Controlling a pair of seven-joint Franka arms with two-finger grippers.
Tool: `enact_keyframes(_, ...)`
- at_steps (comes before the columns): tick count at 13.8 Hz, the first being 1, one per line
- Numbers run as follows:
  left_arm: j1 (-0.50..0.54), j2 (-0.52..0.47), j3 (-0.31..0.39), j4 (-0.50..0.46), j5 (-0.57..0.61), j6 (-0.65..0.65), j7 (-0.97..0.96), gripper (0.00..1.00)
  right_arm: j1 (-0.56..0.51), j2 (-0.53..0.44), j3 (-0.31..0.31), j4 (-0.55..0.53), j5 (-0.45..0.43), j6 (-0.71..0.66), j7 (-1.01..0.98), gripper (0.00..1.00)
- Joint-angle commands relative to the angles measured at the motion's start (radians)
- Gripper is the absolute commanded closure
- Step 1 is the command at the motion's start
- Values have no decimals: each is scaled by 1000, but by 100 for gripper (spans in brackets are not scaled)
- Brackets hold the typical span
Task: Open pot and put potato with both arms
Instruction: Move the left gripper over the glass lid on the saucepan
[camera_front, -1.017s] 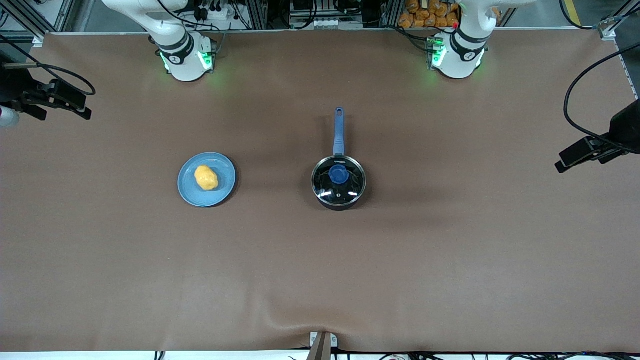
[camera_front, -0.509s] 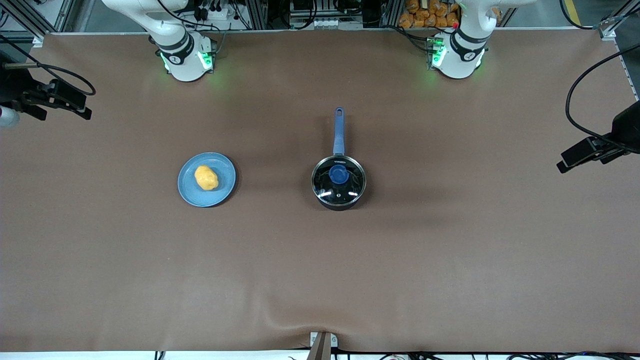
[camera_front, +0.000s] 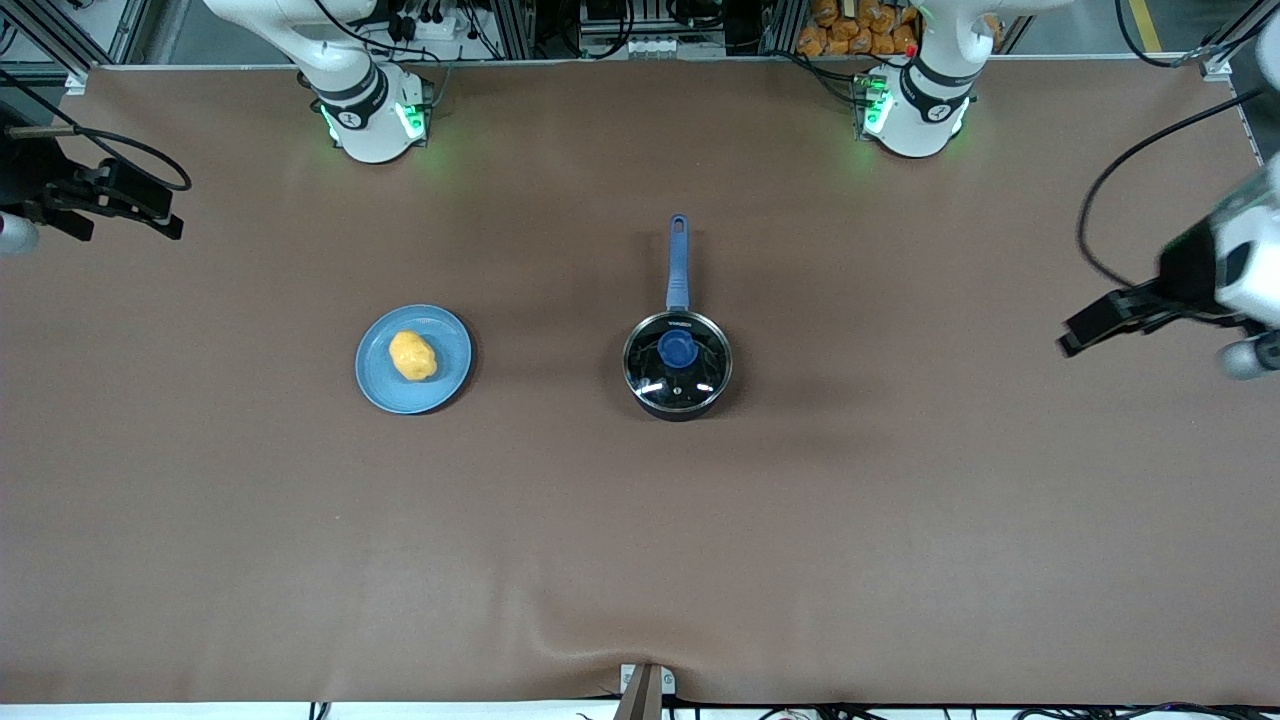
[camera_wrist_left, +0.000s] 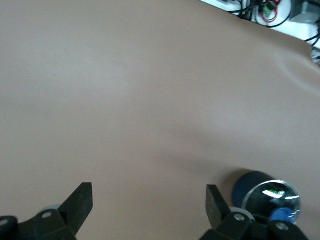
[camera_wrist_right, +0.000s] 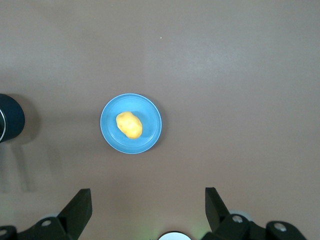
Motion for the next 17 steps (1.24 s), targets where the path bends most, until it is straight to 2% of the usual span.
enact_keyframes(1, -6, 31, -102, 1, -10, 30, -154, 0, -8, -24, 0, -20, 14, -3, -15, 0)
enact_keyframes(3, -8, 91, -190, 7, -2, 62, -242, 0, -8, -24, -1, -20, 14, -6, -15, 0)
enact_keyframes(4, -20, 114, -214, 7, 1, 96, -291, 0, -8, -24, -1, -20, 14, -12, -15, 0)
enact_keyframes(6, -79, 146, -218, 7, 42, 130, -343, 0, -8, -24, -1, -20, 14, -12, -15, 0)
enact_keyframes(12, -164, 243, -211, 9, 79, 259, -463, 0, -8, -24, -1, -20, 16, -13, -15, 0)
enact_keyframes(14, -167, 239, -214, 9, 117, 260, -486, 0, -9, -24, -1, -20, 14, -13, -15, 0)
enact_keyframes(17, -172, 251, -211, 12, 114, 268, -510, 0, -9, -24, -1, -20, 14, -13, -15, 0)
